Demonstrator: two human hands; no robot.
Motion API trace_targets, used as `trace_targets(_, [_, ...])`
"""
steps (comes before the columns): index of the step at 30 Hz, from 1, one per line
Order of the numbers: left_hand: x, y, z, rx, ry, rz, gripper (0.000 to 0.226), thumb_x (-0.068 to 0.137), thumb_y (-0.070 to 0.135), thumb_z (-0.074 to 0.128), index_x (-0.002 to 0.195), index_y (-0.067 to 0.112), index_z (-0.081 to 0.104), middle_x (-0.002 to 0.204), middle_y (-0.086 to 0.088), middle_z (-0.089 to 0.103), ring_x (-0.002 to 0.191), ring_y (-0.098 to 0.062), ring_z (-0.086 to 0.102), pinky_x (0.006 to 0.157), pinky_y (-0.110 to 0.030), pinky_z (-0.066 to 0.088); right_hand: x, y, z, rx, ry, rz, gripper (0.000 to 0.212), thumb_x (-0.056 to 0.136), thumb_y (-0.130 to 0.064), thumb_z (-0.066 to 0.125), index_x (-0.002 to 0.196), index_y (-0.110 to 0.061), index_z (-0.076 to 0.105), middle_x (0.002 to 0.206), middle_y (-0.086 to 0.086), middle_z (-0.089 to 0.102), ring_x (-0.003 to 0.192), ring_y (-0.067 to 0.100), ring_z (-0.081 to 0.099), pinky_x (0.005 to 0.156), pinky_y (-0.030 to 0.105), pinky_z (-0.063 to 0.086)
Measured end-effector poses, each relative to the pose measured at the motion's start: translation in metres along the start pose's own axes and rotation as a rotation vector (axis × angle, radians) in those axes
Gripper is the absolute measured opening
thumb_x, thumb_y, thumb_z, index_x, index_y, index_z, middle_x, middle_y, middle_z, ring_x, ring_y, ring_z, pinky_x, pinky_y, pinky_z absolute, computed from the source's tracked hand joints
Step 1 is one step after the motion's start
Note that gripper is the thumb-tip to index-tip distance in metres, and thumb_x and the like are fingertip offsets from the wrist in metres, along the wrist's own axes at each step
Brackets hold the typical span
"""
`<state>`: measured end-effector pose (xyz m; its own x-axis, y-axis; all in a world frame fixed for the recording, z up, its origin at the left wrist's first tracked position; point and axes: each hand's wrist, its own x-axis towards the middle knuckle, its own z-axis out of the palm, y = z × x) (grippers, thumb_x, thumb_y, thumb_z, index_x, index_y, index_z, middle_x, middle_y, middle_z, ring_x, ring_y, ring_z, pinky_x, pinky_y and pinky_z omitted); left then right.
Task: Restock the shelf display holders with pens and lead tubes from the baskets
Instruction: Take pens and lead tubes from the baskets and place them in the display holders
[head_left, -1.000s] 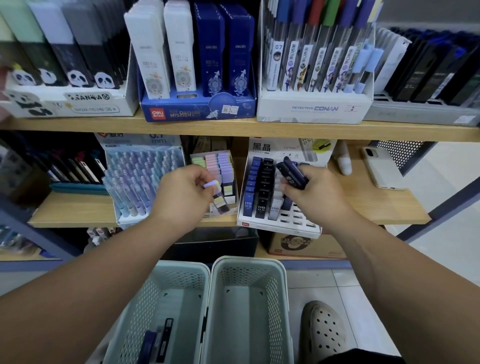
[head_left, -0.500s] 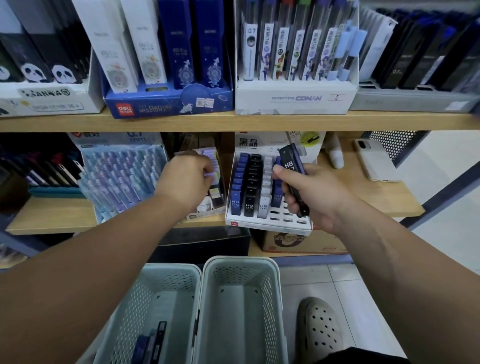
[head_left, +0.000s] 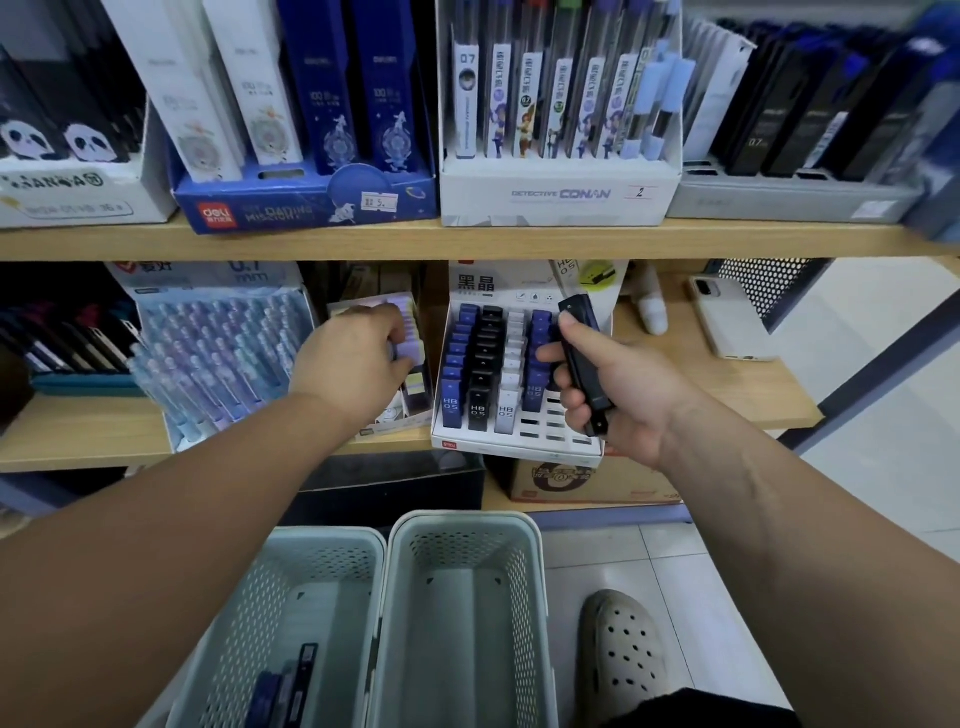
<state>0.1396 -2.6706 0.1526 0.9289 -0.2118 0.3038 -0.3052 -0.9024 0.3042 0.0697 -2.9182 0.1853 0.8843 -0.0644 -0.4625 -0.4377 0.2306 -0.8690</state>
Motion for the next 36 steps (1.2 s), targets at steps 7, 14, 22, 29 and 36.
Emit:
trace_targets(7, [-0.016,0.022,-0.009,-0.216,0.112,-0.002,0.015,0.087,0.030,0.073,0.093,0.025,0.061,0.070,0.011,0.058,0.069,-0.011,0.058,0.065,-0.029,0.046,-0.009,-0.001,-0.003,0.022,-0.005,0.038,0.061,0.087,-0.066,0.062,0.099,-0.007,0.070,0.064,0.000,0.052,0.045,0.010,0.042,0.037,0.020,0.033])
trace_targets(14, [-0.044,0.111,0.000,-1.068,-0.152,-0.363,0.006,0.092,0.026,0.071,0.095,0.024,0.067,0.071,0.002,0.066,0.046,-0.009,0.051,0.044,-0.022,0.041,-0.017,0.007,-0.003,-0.034,-0.048,0.103,0.056,0.098,-0.062,0.049,0.088,-0.010,0.068,0.059,0.000,0.049,0.041,0.009,0.033,0.034,0.019,0.024])
trace_targets(22, [-0.057,0.150,0.018,-1.342,-0.191,-0.553,0.011,0.092,0.017,0.073,0.100,0.020,0.066,0.068,-0.001,0.065,0.042,-0.008,0.046,0.040,-0.020,0.036,-0.029,0.017,-0.012,-0.055,-0.066,0.094,0.038,0.102,-0.046,0.054,0.084,-0.013,0.059,0.058,0.001,0.052,0.042,0.011,0.041,0.037,0.021,0.032])
trace_targets(29, [-0.073,0.155,0.030,-1.406,-0.276,-0.541,0.017,0.092,0.011,0.071,0.106,0.019,0.076,0.068,-0.008,0.064,0.054,-0.015,0.056,0.048,-0.025,0.046,-0.038,0.031,-0.028,-0.059,-0.102,0.125,0.034,0.106,-0.037,0.050,0.085,-0.010,0.055,0.064,0.009,0.051,0.044,0.012,0.042,0.037,0.019,0.033])
trace_targets(36, [-0.085,0.169,0.031,-1.389,-0.333,-0.425,0.040,0.087,0.011,0.077,0.121,0.021,0.062,0.078,-0.009,0.066,0.067,-0.021,0.063,0.060,-0.032,0.052,-0.046,0.033,-0.051,0.093,-0.051,0.077,0.026,0.095,-0.031,0.070,0.091,-0.007,0.063,0.057,0.008,0.057,0.041,0.015,0.050,0.037,0.021,0.039])
